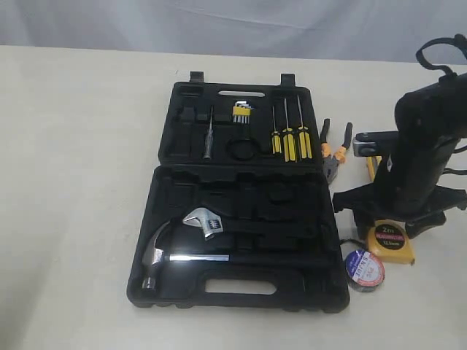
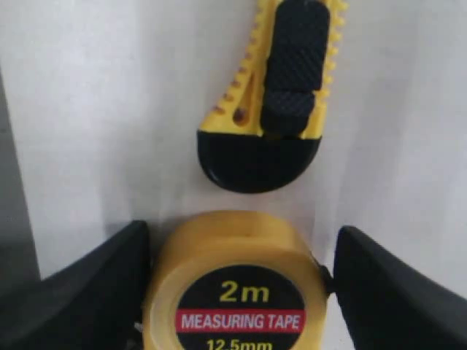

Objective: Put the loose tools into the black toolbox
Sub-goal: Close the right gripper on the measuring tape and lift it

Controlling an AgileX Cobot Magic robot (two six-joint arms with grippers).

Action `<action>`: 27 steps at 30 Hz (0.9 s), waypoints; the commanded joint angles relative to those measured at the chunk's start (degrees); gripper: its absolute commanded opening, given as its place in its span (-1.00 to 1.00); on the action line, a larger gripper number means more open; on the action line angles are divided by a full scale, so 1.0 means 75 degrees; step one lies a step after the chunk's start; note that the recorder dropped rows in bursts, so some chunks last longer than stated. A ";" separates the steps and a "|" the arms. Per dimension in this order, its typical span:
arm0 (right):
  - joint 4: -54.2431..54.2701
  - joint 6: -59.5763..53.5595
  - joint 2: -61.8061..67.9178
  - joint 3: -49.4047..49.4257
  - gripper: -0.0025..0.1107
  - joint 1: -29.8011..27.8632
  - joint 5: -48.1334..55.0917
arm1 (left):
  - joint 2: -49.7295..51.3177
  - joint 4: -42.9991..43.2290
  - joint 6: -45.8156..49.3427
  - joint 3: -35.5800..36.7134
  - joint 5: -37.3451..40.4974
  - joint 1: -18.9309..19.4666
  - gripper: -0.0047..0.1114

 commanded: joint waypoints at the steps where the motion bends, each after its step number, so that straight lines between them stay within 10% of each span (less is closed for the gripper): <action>1: -0.0089 -0.0105 -0.0574 0.0152 -0.96 -0.0032 -0.0044 | 0.0031 -0.0063 0.0003 -0.0040 0.0024 -0.0035 -0.92; 27: 0.2533 -0.2636 -0.3648 -0.0529 -0.96 0.0223 -0.0478 | 0.0031 -0.0063 0.0003 -0.0040 0.0024 -0.0035 -0.92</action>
